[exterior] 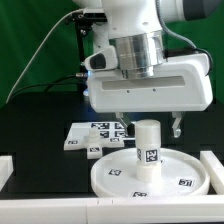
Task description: Assemble round table
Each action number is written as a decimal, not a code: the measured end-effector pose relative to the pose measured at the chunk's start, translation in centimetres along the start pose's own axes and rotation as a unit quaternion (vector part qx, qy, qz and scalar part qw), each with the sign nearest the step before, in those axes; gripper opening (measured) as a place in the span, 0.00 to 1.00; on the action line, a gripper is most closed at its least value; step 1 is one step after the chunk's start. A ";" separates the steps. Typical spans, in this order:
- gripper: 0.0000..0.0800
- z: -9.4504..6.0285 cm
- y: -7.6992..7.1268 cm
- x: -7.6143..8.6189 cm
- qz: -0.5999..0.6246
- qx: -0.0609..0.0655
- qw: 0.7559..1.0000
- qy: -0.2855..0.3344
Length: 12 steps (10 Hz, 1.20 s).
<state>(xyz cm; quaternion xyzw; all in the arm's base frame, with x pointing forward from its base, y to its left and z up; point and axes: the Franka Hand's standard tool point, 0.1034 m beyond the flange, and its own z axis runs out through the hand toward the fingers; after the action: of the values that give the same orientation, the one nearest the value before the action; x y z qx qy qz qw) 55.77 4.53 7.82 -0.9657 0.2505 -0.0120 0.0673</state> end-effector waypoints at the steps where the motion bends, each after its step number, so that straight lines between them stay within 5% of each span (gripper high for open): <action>1: 0.81 0.0 0.1 0.0 0.008 0.000 1.000 0.000; 2: 0.70 0.0 0.1 0.0 0.012 0.000 1.000 0.000; 3: 0.70 0.0 0.1 0.0 0.047 0.001 0.999 -0.001; 4: 0.51 0.1 0.3 0.0 0.090 0.000 0.996 -0.001; 7: 0.51 0.2 0.1 -0.1 0.203 0.000 0.979 -0.001; 10: 0.51 0.3 -0.2 0.0 0.404 0.018 0.914 -0.002; 12: 0.51 0.3 -0.4 0.0 0.447 0.022 0.894 -0.001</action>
Offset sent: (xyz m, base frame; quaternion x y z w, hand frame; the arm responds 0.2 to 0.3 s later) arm 0.0000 0.0000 0.0000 0.0000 0.0000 0.1938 0.9810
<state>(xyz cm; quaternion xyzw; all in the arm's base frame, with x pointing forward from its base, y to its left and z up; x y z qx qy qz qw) 55.99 4.88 7.58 -0.7502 0.6553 0.0147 0.0874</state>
